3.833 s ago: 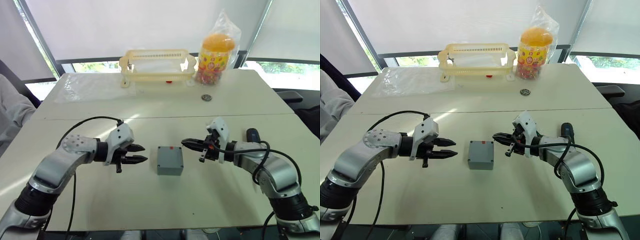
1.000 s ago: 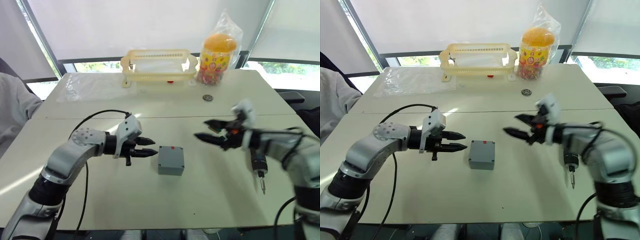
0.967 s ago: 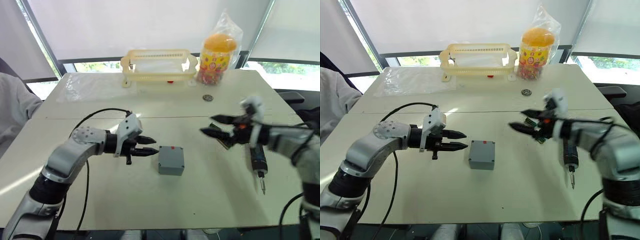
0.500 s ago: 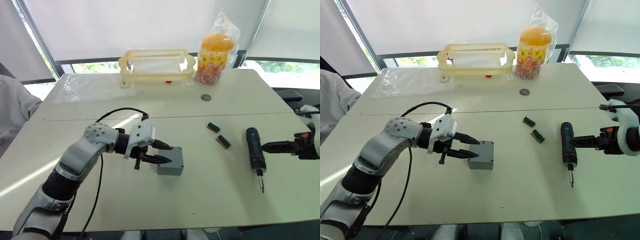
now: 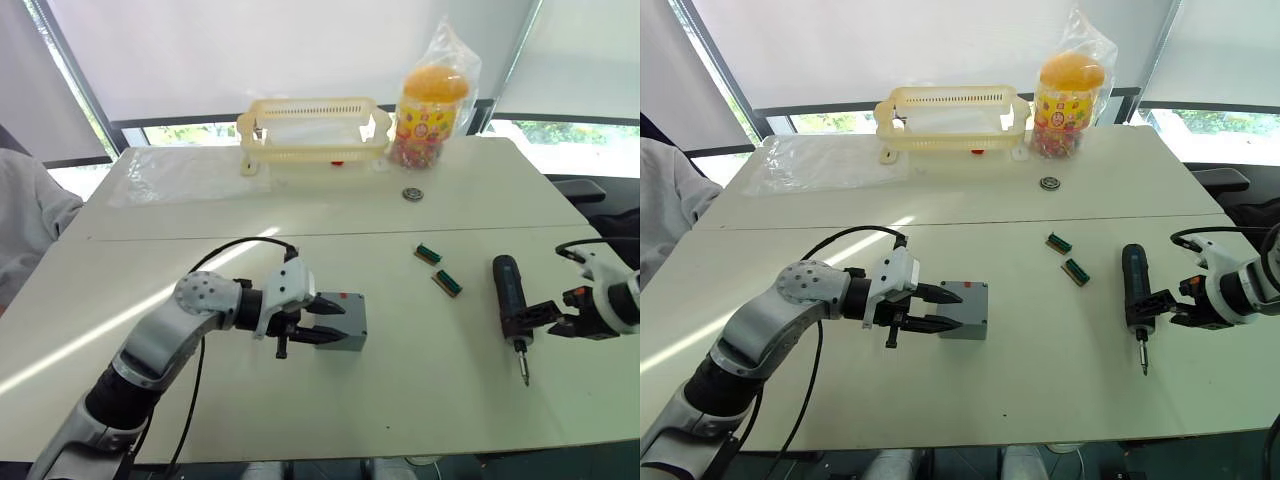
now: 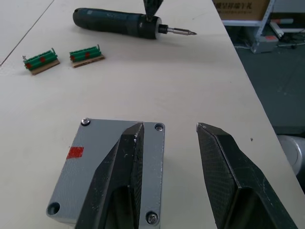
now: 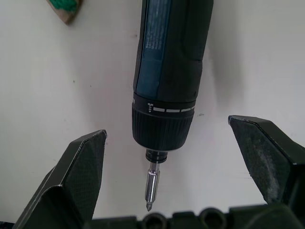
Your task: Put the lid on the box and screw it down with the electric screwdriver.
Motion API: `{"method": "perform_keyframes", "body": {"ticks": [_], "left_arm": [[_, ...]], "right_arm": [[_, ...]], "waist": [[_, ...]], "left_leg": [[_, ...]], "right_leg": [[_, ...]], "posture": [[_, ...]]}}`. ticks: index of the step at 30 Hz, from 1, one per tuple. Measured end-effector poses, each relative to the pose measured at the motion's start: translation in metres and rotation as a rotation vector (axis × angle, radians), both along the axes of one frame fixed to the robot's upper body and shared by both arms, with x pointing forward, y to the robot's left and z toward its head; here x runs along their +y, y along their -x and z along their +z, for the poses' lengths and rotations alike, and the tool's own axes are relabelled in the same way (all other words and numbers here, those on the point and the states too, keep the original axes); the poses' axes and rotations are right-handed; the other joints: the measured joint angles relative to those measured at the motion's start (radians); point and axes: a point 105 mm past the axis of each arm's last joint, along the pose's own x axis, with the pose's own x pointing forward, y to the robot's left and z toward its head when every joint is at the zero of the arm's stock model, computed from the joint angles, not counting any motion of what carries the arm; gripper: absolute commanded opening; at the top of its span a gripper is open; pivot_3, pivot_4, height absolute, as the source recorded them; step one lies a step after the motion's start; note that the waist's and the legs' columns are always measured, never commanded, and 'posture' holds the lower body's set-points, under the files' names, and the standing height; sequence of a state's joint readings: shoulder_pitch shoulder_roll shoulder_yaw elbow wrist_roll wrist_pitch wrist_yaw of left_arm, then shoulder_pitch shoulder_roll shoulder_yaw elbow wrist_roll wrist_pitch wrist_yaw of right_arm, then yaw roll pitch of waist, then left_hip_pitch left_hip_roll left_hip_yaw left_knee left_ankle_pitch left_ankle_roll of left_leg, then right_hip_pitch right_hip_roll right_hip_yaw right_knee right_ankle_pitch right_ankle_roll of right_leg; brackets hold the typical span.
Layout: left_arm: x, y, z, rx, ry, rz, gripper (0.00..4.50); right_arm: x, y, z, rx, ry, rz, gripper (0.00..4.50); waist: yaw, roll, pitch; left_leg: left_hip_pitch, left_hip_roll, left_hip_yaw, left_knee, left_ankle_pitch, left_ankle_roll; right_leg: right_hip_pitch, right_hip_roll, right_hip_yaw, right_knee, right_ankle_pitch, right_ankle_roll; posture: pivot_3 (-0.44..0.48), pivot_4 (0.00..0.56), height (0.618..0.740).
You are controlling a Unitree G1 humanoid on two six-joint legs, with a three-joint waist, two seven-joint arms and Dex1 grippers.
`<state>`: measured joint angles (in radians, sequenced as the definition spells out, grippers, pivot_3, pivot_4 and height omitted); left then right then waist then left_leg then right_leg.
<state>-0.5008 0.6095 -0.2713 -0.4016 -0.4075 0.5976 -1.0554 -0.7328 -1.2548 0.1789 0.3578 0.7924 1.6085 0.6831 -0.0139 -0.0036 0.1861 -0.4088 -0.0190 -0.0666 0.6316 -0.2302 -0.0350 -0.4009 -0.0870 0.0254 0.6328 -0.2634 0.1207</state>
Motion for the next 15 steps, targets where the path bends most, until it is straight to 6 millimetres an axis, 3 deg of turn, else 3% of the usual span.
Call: {"method": "perform_keyframes", "body": {"ticks": [5,8,10,12,15], "left_arm": [[-0.001,-0.002,0.002,0.009,0.030,0.042,1.75],[-0.003,-0.003,0.000,0.018,0.040,0.059,1.75],[-0.003,-0.004,0.000,0.016,0.042,0.067,1.75],[-0.003,-0.004,0.001,0.015,0.047,0.072,1.75],[-0.003,-0.005,0.001,0.011,0.050,0.083,1.75]], "right_arm": [[0.004,-0.007,-0.015,0.034,0.044,0.007,4.49],[0.001,-0.012,-0.022,0.038,0.101,0.006,3.59],[0.001,-0.015,-0.025,0.027,0.123,0.016,2.54],[0.002,-0.020,-0.028,0.016,0.150,0.029,1.76],[0.002,-0.023,-0.031,0.014,0.167,0.032,1.76]], "waist": [[0.000,0.000,0.000],[0.000,-0.001,0.000],[0.000,-0.002,-0.001],[-0.001,-0.006,-0.003],[-0.002,-0.012,-0.006]], "left_leg": [[0.000,0.000,0.000,0.000,0.000,0.000],[0.000,0.000,0.000,0.001,0.000,0.000],[0.001,0.000,0.000,0.001,0.000,0.000],[0.002,0.000,0.000,0.001,0.000,0.000],[0.003,0.000,0.000,0.002,0.000,0.000]], "right_leg": [[0.000,0.000,0.000,0.000,0.000,0.000],[0.001,0.000,0.000,0.000,0.000,0.000],[0.002,0.000,0.000,0.000,0.000,0.000],[0.003,0.000,0.000,0.000,0.000,0.000],[0.006,0.000,0.000,-0.002,0.000,-0.001]], "posture": [[0.000,0.150,0.740],[0.000,0.150,0.740],[0.000,0.150,0.740],[0.000,0.150,0.740],[0.000,0.150,0.740]]}}
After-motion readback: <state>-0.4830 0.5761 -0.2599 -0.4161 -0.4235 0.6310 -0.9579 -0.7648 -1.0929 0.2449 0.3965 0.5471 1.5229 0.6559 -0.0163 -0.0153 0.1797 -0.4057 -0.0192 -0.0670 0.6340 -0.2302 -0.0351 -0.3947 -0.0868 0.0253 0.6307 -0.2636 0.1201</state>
